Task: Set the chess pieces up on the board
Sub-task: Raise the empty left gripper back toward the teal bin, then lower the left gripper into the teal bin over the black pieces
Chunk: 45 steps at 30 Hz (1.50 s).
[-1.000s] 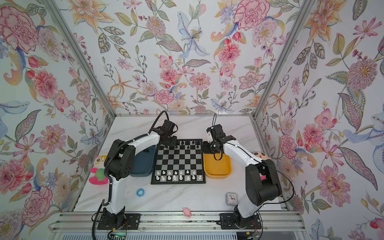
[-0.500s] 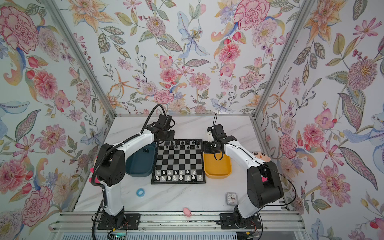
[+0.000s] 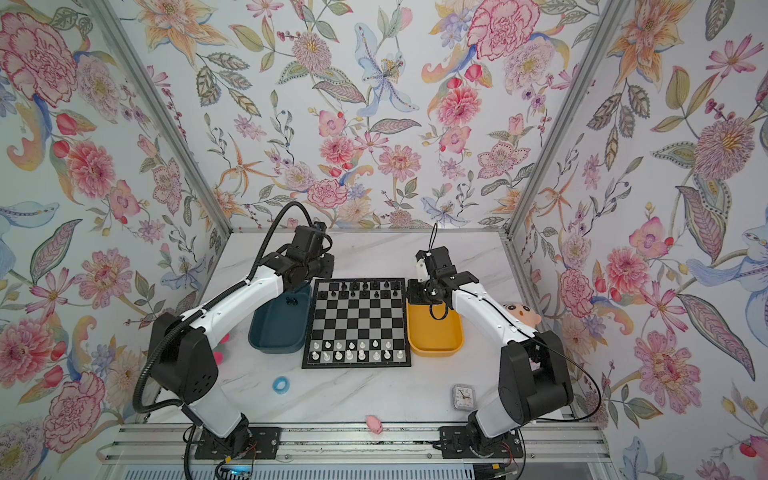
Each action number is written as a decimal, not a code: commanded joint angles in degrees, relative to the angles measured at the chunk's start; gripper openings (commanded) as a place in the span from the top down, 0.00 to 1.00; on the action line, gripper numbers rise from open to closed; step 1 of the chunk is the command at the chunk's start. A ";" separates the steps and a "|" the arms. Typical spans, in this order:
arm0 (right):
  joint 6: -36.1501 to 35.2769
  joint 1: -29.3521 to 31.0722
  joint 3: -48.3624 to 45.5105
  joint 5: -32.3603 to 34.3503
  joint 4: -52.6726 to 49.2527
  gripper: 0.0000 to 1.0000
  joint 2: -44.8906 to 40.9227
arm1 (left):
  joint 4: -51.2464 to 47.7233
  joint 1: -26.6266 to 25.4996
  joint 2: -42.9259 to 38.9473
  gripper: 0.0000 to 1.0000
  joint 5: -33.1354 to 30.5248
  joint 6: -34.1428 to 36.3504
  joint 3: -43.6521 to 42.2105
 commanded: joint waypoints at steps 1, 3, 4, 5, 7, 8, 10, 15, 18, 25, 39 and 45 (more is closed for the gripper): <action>0.13 -0.16 -0.04 0.75 -0.58 0.79 -1.45 | 0.35 2.97 -5.25 0.69 -2.70 0.47 -4.51; 0.08 0.00 0.15 0.89 -0.73 0.79 -1.69 | 0.68 4.95 -8.63 0.69 -2.95 0.03 -7.76; 0.14 0.01 0.24 0.92 -0.80 0.79 -1.80 | 0.75 5.77 -9.68 0.68 -3.07 -0.18 -9.15; 0.14 0.12 0.33 0.99 -0.89 0.79 -1.82 | 0.93 6.75 -10.79 0.68 -3.07 -0.26 -10.66; 0.04 0.23 0.64 1.29 -1.31 0.79 -1.97 | 1.13 8.46 -12.39 0.68 -3.13 -0.40 -13.23; 0.04 0.39 0.90 1.46 -1.63 0.79 -1.98 | 1.13 9.35 -13.10 0.68 -3.15 -0.46 -14.37; 0.05 0.54 1.17 1.76 -2.26 0.79 -2.00 | 1.31 10.61 -14.00 0.68 -3.24 -0.50 -16.36; 0.23 1.24 1.17 2.70 -3.00 0.79 -2.50 | 2.72 12.44 -14.22 0.67 -2.97 -0.55 -20.26; 0.48 1.58 1.06 3.24 -3.06 0.79 -2.79 | 4.03 12.87 -13.02 0.67 -1.13 -0.46 -21.71; 0.69 2.12 0.95 3.56 -3.33 0.79 -2.60 | 6.60 12.85 -8.61 0.67 1.15 -0.43 -23.66; 0.63 2.40 0.86 3.83 -3.21 0.79 -1.30 | 7.68 12.86 -8.97 0.64 -0.19 10.47 -23.94; 0.38 2.37 0.69 3.83 -3.22 0.79 -1.10 | 7.09 12.94 -7.33 0.65 1.05 18.49 -23.06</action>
